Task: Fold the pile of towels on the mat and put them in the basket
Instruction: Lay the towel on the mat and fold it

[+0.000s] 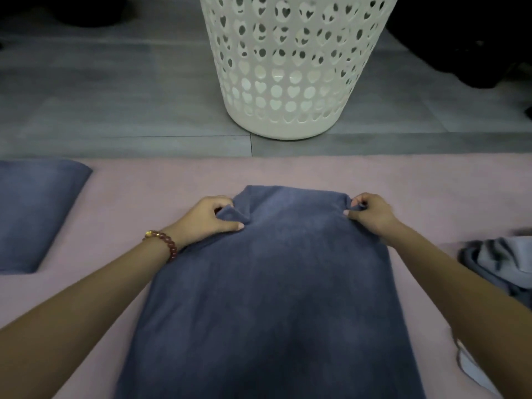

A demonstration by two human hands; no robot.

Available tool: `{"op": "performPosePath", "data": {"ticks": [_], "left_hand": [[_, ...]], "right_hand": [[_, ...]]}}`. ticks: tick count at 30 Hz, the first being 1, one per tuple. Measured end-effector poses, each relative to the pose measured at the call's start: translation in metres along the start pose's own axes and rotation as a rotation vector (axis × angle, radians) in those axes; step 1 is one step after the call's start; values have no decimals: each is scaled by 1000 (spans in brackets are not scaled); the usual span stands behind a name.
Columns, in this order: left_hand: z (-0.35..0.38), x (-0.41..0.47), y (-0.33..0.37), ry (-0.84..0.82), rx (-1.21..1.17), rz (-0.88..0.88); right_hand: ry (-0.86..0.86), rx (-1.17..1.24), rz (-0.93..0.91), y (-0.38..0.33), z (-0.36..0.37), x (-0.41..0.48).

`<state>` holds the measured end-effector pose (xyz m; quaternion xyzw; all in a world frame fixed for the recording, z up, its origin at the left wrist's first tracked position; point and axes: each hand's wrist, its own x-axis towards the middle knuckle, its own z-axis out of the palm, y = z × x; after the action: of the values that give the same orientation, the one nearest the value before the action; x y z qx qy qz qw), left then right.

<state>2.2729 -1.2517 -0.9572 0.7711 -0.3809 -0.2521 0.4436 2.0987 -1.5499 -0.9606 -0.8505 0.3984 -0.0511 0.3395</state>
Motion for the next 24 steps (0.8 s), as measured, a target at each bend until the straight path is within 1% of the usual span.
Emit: {"op": "performPosePath", "data": {"ticks": [3, 6, 8, 11, 14, 15, 17, 19, 21, 23, 24], "left_hand": [[8, -7, 7, -125, 389, 227], [19, -26, 23, -178, 655, 434], [26, -41, 25, -224, 766, 498], [27, -66, 32, -264, 806, 481], [21, -103, 41, -182, 812, 529], [19, -119, 41, -145, 845, 572], [15, -154, 36, -100, 960, 656], [13, -191, 26, -131, 1054, 692], [11, -225, 14, -201, 1079, 670], [10, -252, 4, -211, 1032, 606], [10, -260, 1, -198, 1008, 587]], "right_hand": [[13, -85, -51, -1, 0, 0], [23, -61, -89, -4, -3, -9], [34, -41, -135, -8, -7, -24], [173, 28, -319, -13, -24, -57], [305, 69, -608, -5, -51, -112], [323, 43, -690, 1, -60, -135], [346, -105, -808, 22, -71, -178], [322, -302, -882, 50, -73, -216], [217, -478, -915, 83, -64, -249], [120, -577, -890, 115, -50, -277], [96, -589, -860, 126, -45, -288]]}}
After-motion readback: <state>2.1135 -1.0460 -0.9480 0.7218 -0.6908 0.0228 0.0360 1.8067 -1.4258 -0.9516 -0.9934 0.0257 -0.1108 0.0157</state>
